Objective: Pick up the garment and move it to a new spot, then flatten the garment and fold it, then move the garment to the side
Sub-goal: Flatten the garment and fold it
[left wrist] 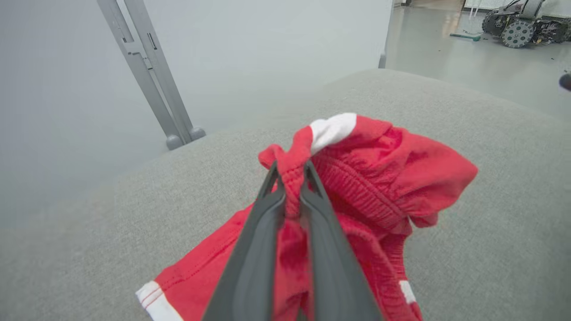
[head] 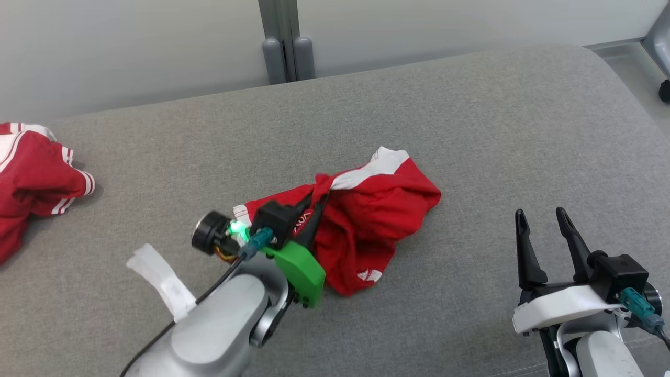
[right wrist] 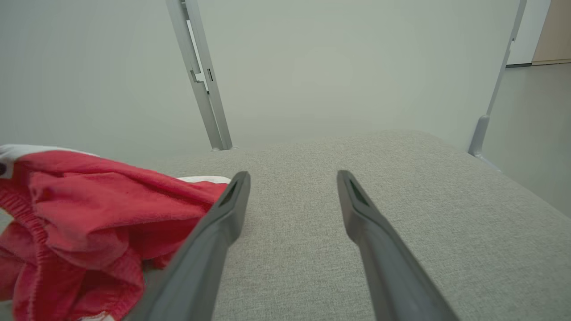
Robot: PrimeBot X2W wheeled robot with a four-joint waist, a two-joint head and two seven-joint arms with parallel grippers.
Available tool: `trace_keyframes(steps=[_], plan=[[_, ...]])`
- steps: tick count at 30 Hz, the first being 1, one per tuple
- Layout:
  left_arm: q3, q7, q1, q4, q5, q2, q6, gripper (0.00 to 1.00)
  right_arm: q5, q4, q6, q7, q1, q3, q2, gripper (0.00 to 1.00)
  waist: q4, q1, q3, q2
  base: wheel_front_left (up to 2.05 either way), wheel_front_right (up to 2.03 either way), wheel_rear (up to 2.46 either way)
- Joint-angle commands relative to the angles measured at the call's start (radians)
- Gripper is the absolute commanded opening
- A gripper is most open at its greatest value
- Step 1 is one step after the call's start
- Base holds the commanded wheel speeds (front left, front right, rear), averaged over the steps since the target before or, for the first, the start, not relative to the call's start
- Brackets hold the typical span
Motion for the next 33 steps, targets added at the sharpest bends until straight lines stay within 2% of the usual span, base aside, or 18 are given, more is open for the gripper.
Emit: trace_keyframes(steps=[1,4,5,14,18,24,33], plan=[[0.007,-0.002,-0.044,-0.033,0.015,0.009,0.005,0.00,0.008,0.003,0.000,-0.003,0.006,0.002,-0.003,1.00,0.005,0.0000,-0.008,0.0000,0.00,0.00,0.00],[0.007,0.007,-0.105,-0.072,0.036,0.005,0.005,0.00,0.011,0.005,0.000,-0.003,0.005,0.007,-0.003,1.00,0.002,0.0000,-0.011,0.0000,0.00,0.00,0.00],[-0.002,0.009,-0.128,-0.084,0.044,-0.005,-0.009,0.00,0.012,0.004,0.000,-0.003,0.004,0.008,-0.003,1.00,-0.001,0.0000,-0.011,0.0000,0.00,0.00,0.00],[-0.005,-0.049,-0.318,-0.101,0.064,-0.123,-0.059,0.00,0.004,0.008,0.000,-0.003,-0.006,-0.021,-0.003,1.00,-0.060,0.0000,0.008,0.0000,0.00,0.00,0.00],[0.031,-0.071,-0.348,-0.143,0.048,-0.130,-0.070,0.00,0.001,0.005,0.000,-0.003,0.001,-0.045,-0.003,1.00,-0.069,0.0000,0.014,0.0000,0.00,0.00,0.00],[0.042,-0.070,-0.227,-0.150,-0.002,-0.063,-0.091,0.00,0.000,-0.003,0.000,-0.003,0.012,-0.089,-0.003,1.00,-0.048,0.0000,0.020,0.0000,0.00,0.00,0.00],[-0.016,-0.042,0.033,-0.009,-0.061,0.071,-0.122,0.00,0.002,-0.001,0.000,-0.003,-0.004,-0.073,-0.003,1.00,-0.010,0.0000,0.033,0.0000,0.00,0.00,0.00]])
